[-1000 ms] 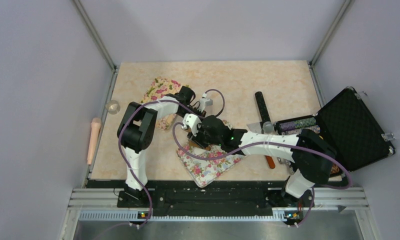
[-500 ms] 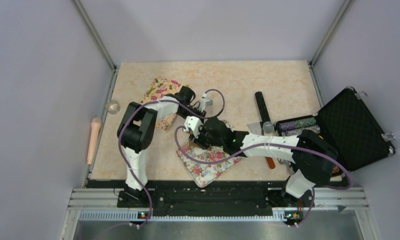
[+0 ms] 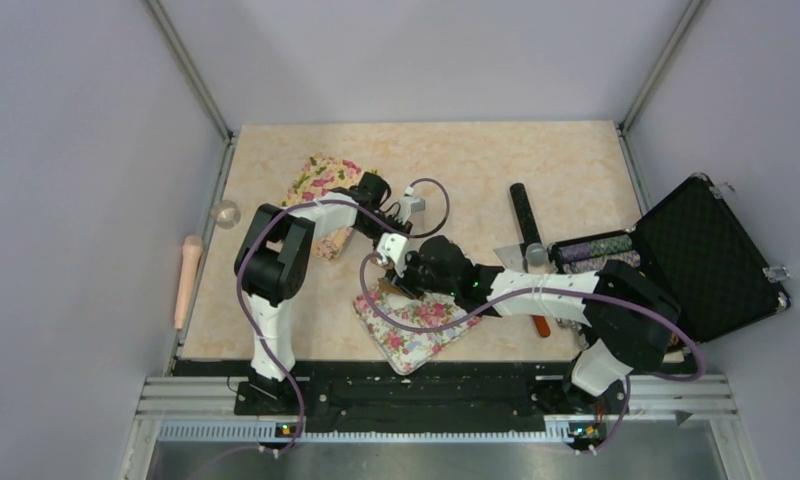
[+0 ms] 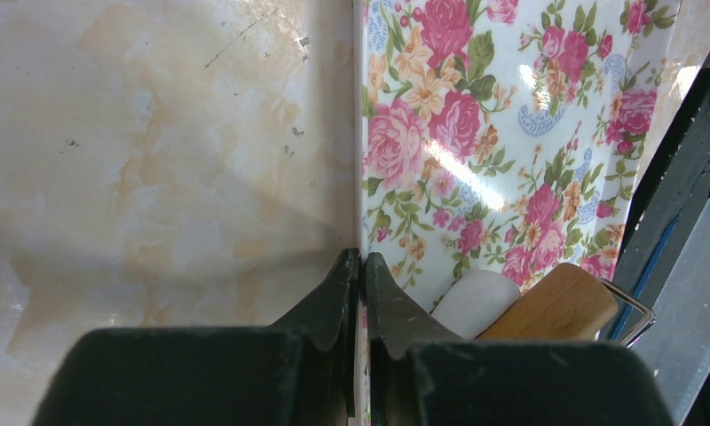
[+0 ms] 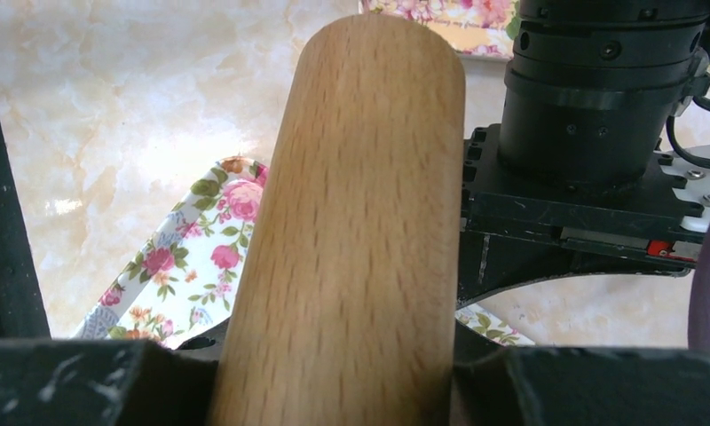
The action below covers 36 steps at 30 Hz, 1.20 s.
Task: Roll out the dumpling wrappers from the dough
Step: Flatten out the dough on the work surface.
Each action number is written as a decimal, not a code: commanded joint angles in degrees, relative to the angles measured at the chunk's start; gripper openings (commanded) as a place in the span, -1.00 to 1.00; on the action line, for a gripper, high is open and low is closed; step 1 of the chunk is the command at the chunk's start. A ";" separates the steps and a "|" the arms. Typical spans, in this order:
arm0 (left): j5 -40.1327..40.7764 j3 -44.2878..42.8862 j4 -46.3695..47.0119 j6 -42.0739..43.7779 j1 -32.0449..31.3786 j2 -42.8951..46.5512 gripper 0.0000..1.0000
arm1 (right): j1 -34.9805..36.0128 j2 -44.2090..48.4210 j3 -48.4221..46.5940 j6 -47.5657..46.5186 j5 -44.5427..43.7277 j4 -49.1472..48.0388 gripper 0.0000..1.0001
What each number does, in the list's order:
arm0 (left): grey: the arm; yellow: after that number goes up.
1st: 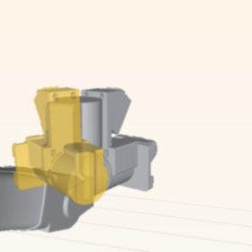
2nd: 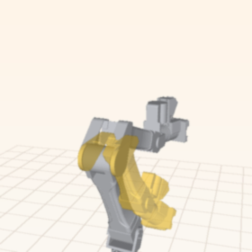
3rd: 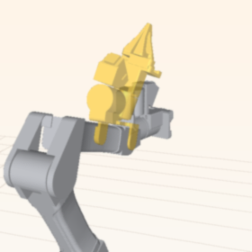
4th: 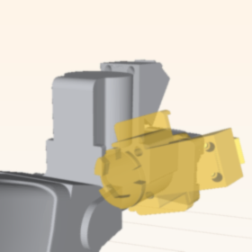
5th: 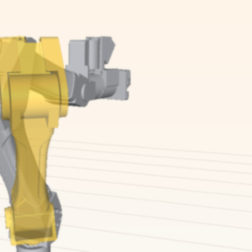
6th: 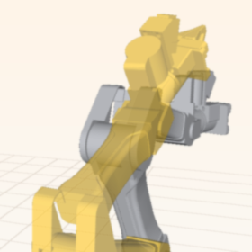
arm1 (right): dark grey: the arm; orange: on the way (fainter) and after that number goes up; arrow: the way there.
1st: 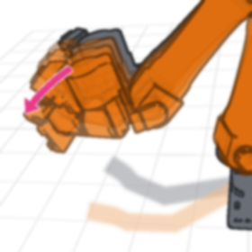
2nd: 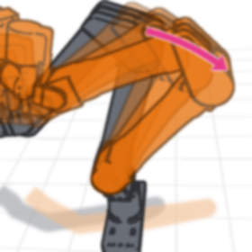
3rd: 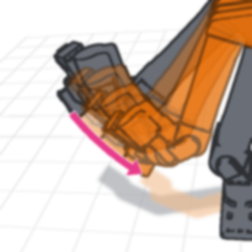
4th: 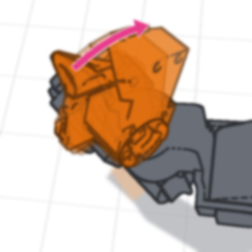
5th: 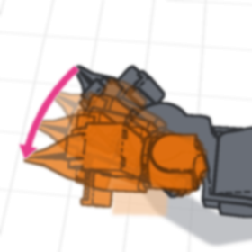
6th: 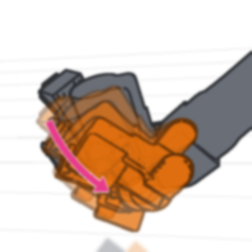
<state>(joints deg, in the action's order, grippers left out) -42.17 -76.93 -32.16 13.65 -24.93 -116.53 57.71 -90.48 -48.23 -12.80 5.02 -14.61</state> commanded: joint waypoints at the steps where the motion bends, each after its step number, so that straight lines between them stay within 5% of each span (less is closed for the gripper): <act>1: -0.78 0.72 -0.95 1.25 -0.06 1.65 -1.00 | -0.88 -3.21 6.99 1.66 2.71 11.31 -1.00; 36: -1.95 0.64 -1.28 0.94 0.52 1.41 -1.00 | -2.58 -6.77 12.01 5.00 20.99 8.37 -1.00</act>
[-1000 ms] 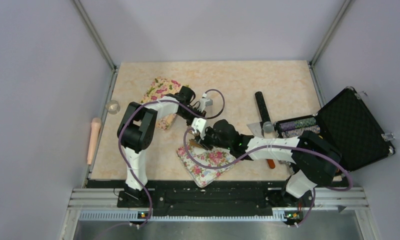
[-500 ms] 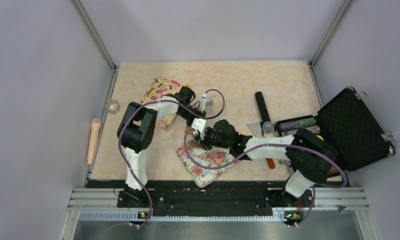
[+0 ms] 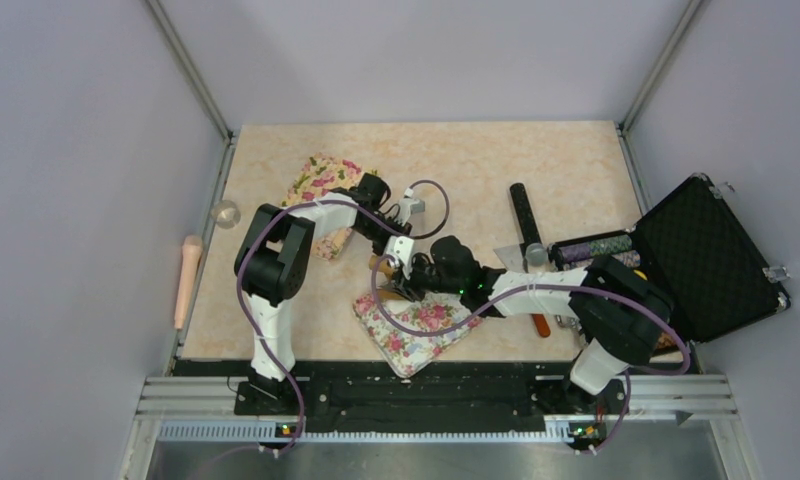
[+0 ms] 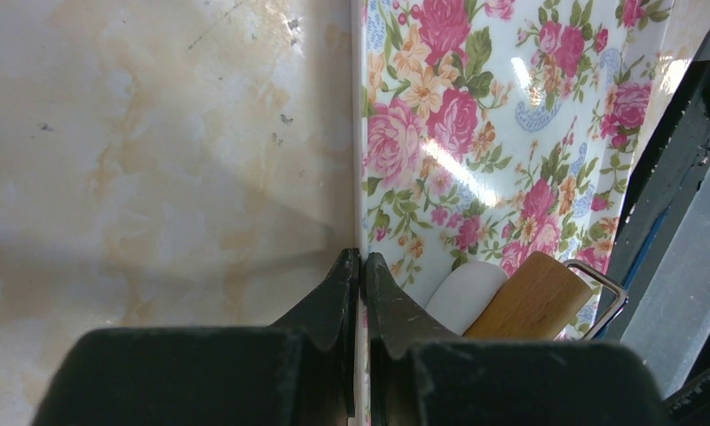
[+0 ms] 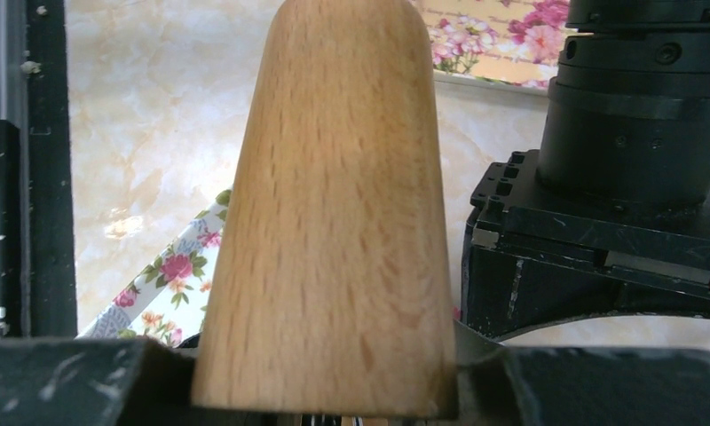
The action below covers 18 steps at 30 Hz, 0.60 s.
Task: Roll out the dumpling wrappers from the dough
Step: Flatten out the dough on the work surface.
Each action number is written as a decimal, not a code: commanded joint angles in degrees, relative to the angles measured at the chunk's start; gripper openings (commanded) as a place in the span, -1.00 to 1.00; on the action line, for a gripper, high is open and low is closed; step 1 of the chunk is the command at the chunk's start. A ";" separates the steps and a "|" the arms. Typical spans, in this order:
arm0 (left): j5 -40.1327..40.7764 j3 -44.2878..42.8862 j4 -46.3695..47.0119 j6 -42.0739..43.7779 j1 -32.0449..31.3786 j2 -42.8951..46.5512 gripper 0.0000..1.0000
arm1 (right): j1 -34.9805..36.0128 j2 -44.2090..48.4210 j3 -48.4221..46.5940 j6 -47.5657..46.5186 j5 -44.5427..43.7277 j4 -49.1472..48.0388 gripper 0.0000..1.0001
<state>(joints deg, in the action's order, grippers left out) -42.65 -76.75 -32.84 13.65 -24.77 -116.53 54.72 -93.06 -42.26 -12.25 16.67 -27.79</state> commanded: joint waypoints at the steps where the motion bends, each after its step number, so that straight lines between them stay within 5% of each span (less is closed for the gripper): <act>1: -1.47 0.41 -0.56 0.92 0.39 1.48 -1.00 | 0.27 -3.94 6.07 4.51 10.00 21.63 -1.00; 18: 0.10 0.62 -0.31 0.31 0.35 1.60 -1.00 | -0.02 -1.62 6.31 2.87 15.99 23.89 -1.00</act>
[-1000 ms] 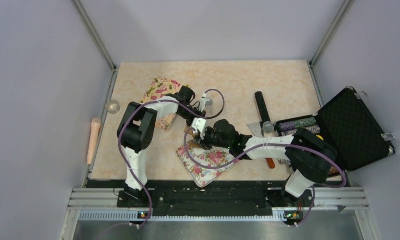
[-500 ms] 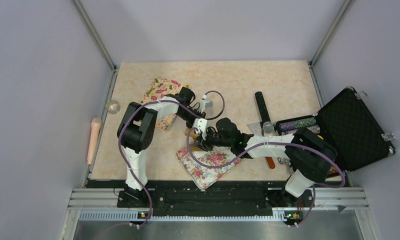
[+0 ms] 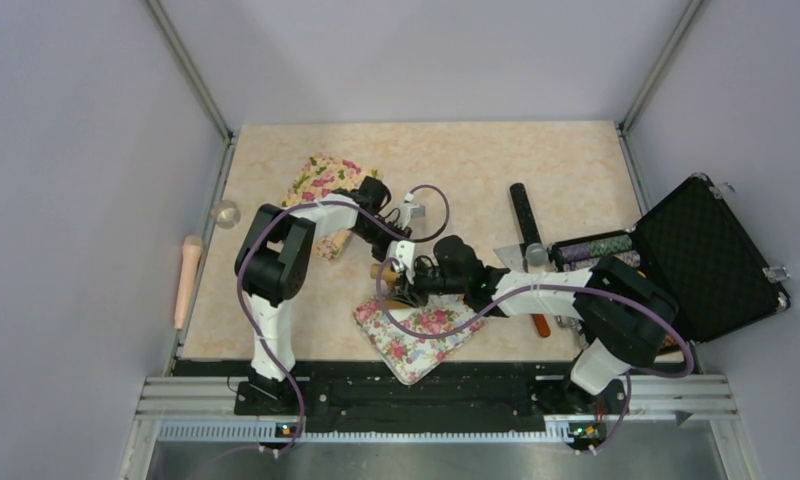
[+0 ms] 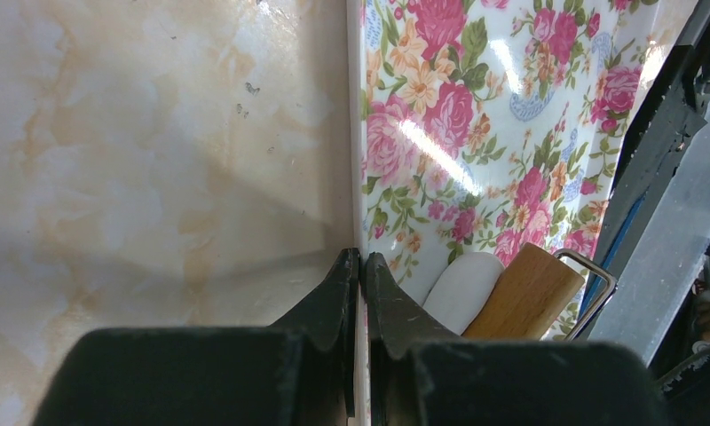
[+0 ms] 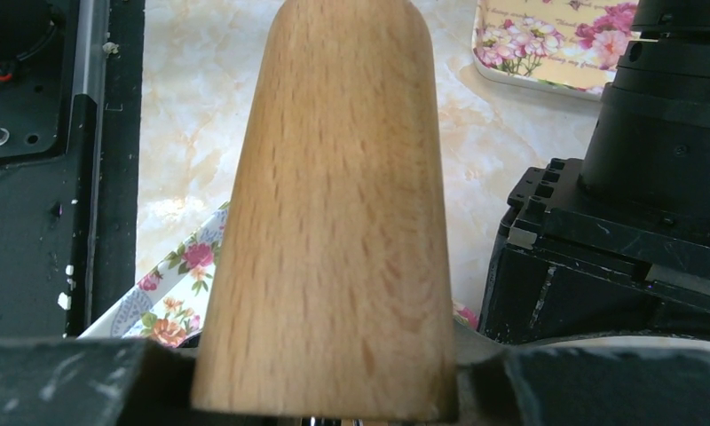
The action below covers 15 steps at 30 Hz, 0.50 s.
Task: Roll out the dumpling wrappers from the dough
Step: Flatten out the dough on the work surface.
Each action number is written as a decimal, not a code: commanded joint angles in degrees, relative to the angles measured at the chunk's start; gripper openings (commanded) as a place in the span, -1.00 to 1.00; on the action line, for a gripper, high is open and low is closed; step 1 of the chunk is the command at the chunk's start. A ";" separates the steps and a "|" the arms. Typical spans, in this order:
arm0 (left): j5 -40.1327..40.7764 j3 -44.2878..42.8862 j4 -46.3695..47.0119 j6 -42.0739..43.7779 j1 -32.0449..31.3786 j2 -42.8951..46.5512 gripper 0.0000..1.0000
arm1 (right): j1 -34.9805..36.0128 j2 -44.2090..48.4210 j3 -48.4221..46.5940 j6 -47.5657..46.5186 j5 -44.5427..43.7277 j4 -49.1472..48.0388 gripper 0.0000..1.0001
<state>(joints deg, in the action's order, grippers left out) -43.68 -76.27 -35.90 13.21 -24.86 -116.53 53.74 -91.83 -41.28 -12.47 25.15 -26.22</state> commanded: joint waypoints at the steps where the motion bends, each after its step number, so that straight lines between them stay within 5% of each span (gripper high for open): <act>1: 1.21 0.14 2.85 0.69 0.47 1.63 -1.00 | 0.94 -2.71 5.33 3.00 7.59 22.35 -1.00; 15: 4.17 0.14 4.26 -1.55 0.08 0.95 -1.00 | 0.99 -1.29 5.17 0.59 10.40 23.97 -1.00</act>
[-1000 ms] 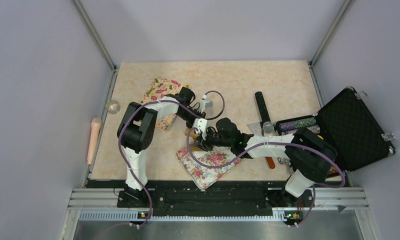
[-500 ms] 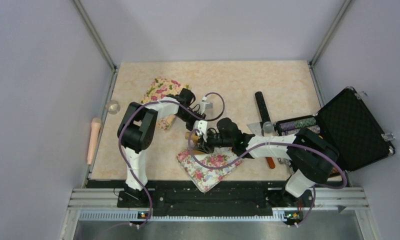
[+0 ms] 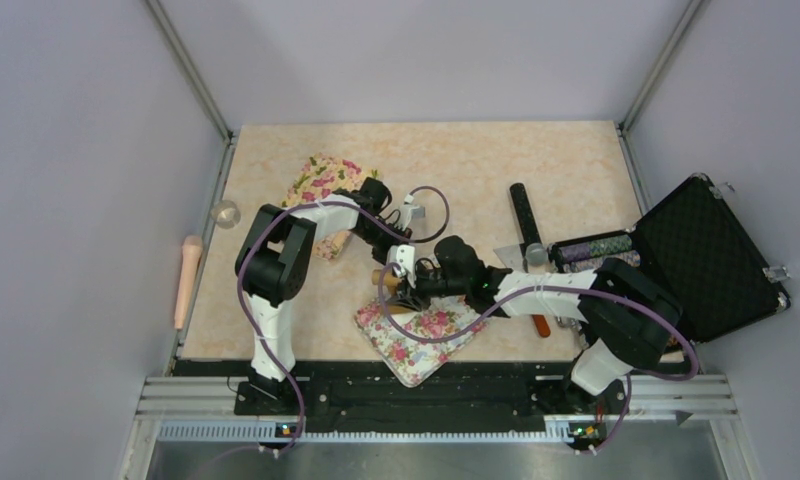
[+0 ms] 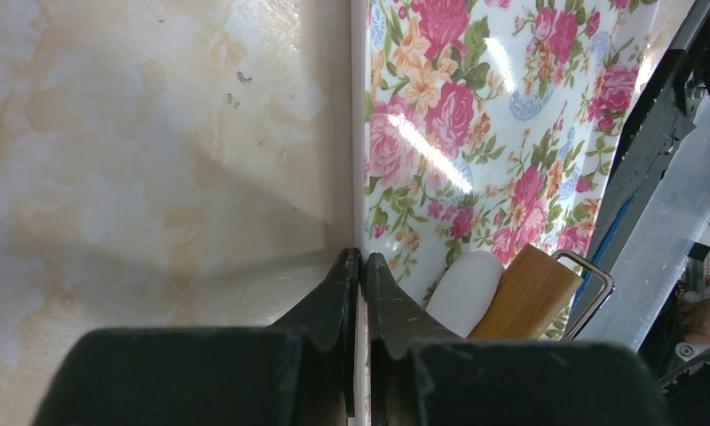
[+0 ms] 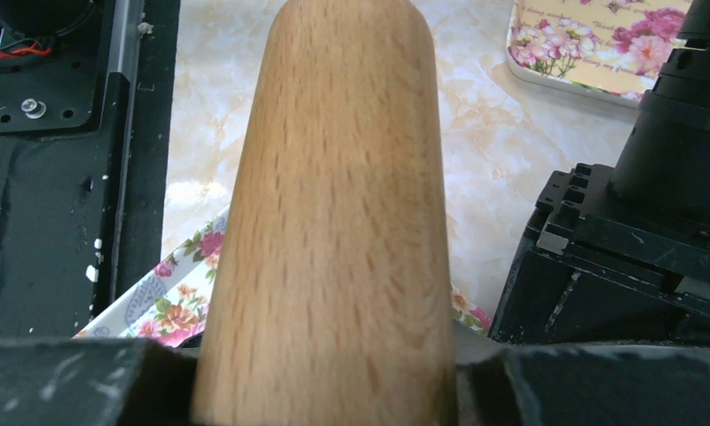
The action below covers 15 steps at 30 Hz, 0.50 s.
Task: Roll out the dumpling wrappers from the dough
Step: Flatten out the dough on the work surface.
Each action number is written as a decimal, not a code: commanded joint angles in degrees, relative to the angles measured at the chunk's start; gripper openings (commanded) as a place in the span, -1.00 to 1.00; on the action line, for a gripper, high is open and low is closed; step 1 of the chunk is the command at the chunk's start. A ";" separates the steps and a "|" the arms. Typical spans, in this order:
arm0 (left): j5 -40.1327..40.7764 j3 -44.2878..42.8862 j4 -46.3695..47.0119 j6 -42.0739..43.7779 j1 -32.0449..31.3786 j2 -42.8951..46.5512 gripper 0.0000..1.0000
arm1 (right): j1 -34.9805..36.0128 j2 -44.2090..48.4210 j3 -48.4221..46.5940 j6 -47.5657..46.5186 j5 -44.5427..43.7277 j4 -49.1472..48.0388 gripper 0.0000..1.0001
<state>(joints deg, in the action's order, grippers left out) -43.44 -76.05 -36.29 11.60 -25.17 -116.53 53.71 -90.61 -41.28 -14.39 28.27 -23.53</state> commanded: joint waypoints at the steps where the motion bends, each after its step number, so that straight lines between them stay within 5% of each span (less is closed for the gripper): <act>1: 4.18 -0.15 4.83 -0.07 0.34 0.79 -1.00 | 1.01 -2.57 5.11 2.25 7.40 21.45 -1.00; 15: 7.25 -0.37 6.16 -1.91 -0.49 -0.67 -1.00 | 1.04 -1.61 5.15 -0.41 11.00 22.57 -1.00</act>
<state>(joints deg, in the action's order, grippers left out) -42.33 -76.05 -36.12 9.56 -25.45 -116.53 53.71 -89.89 -41.25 -17.34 31.92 -21.52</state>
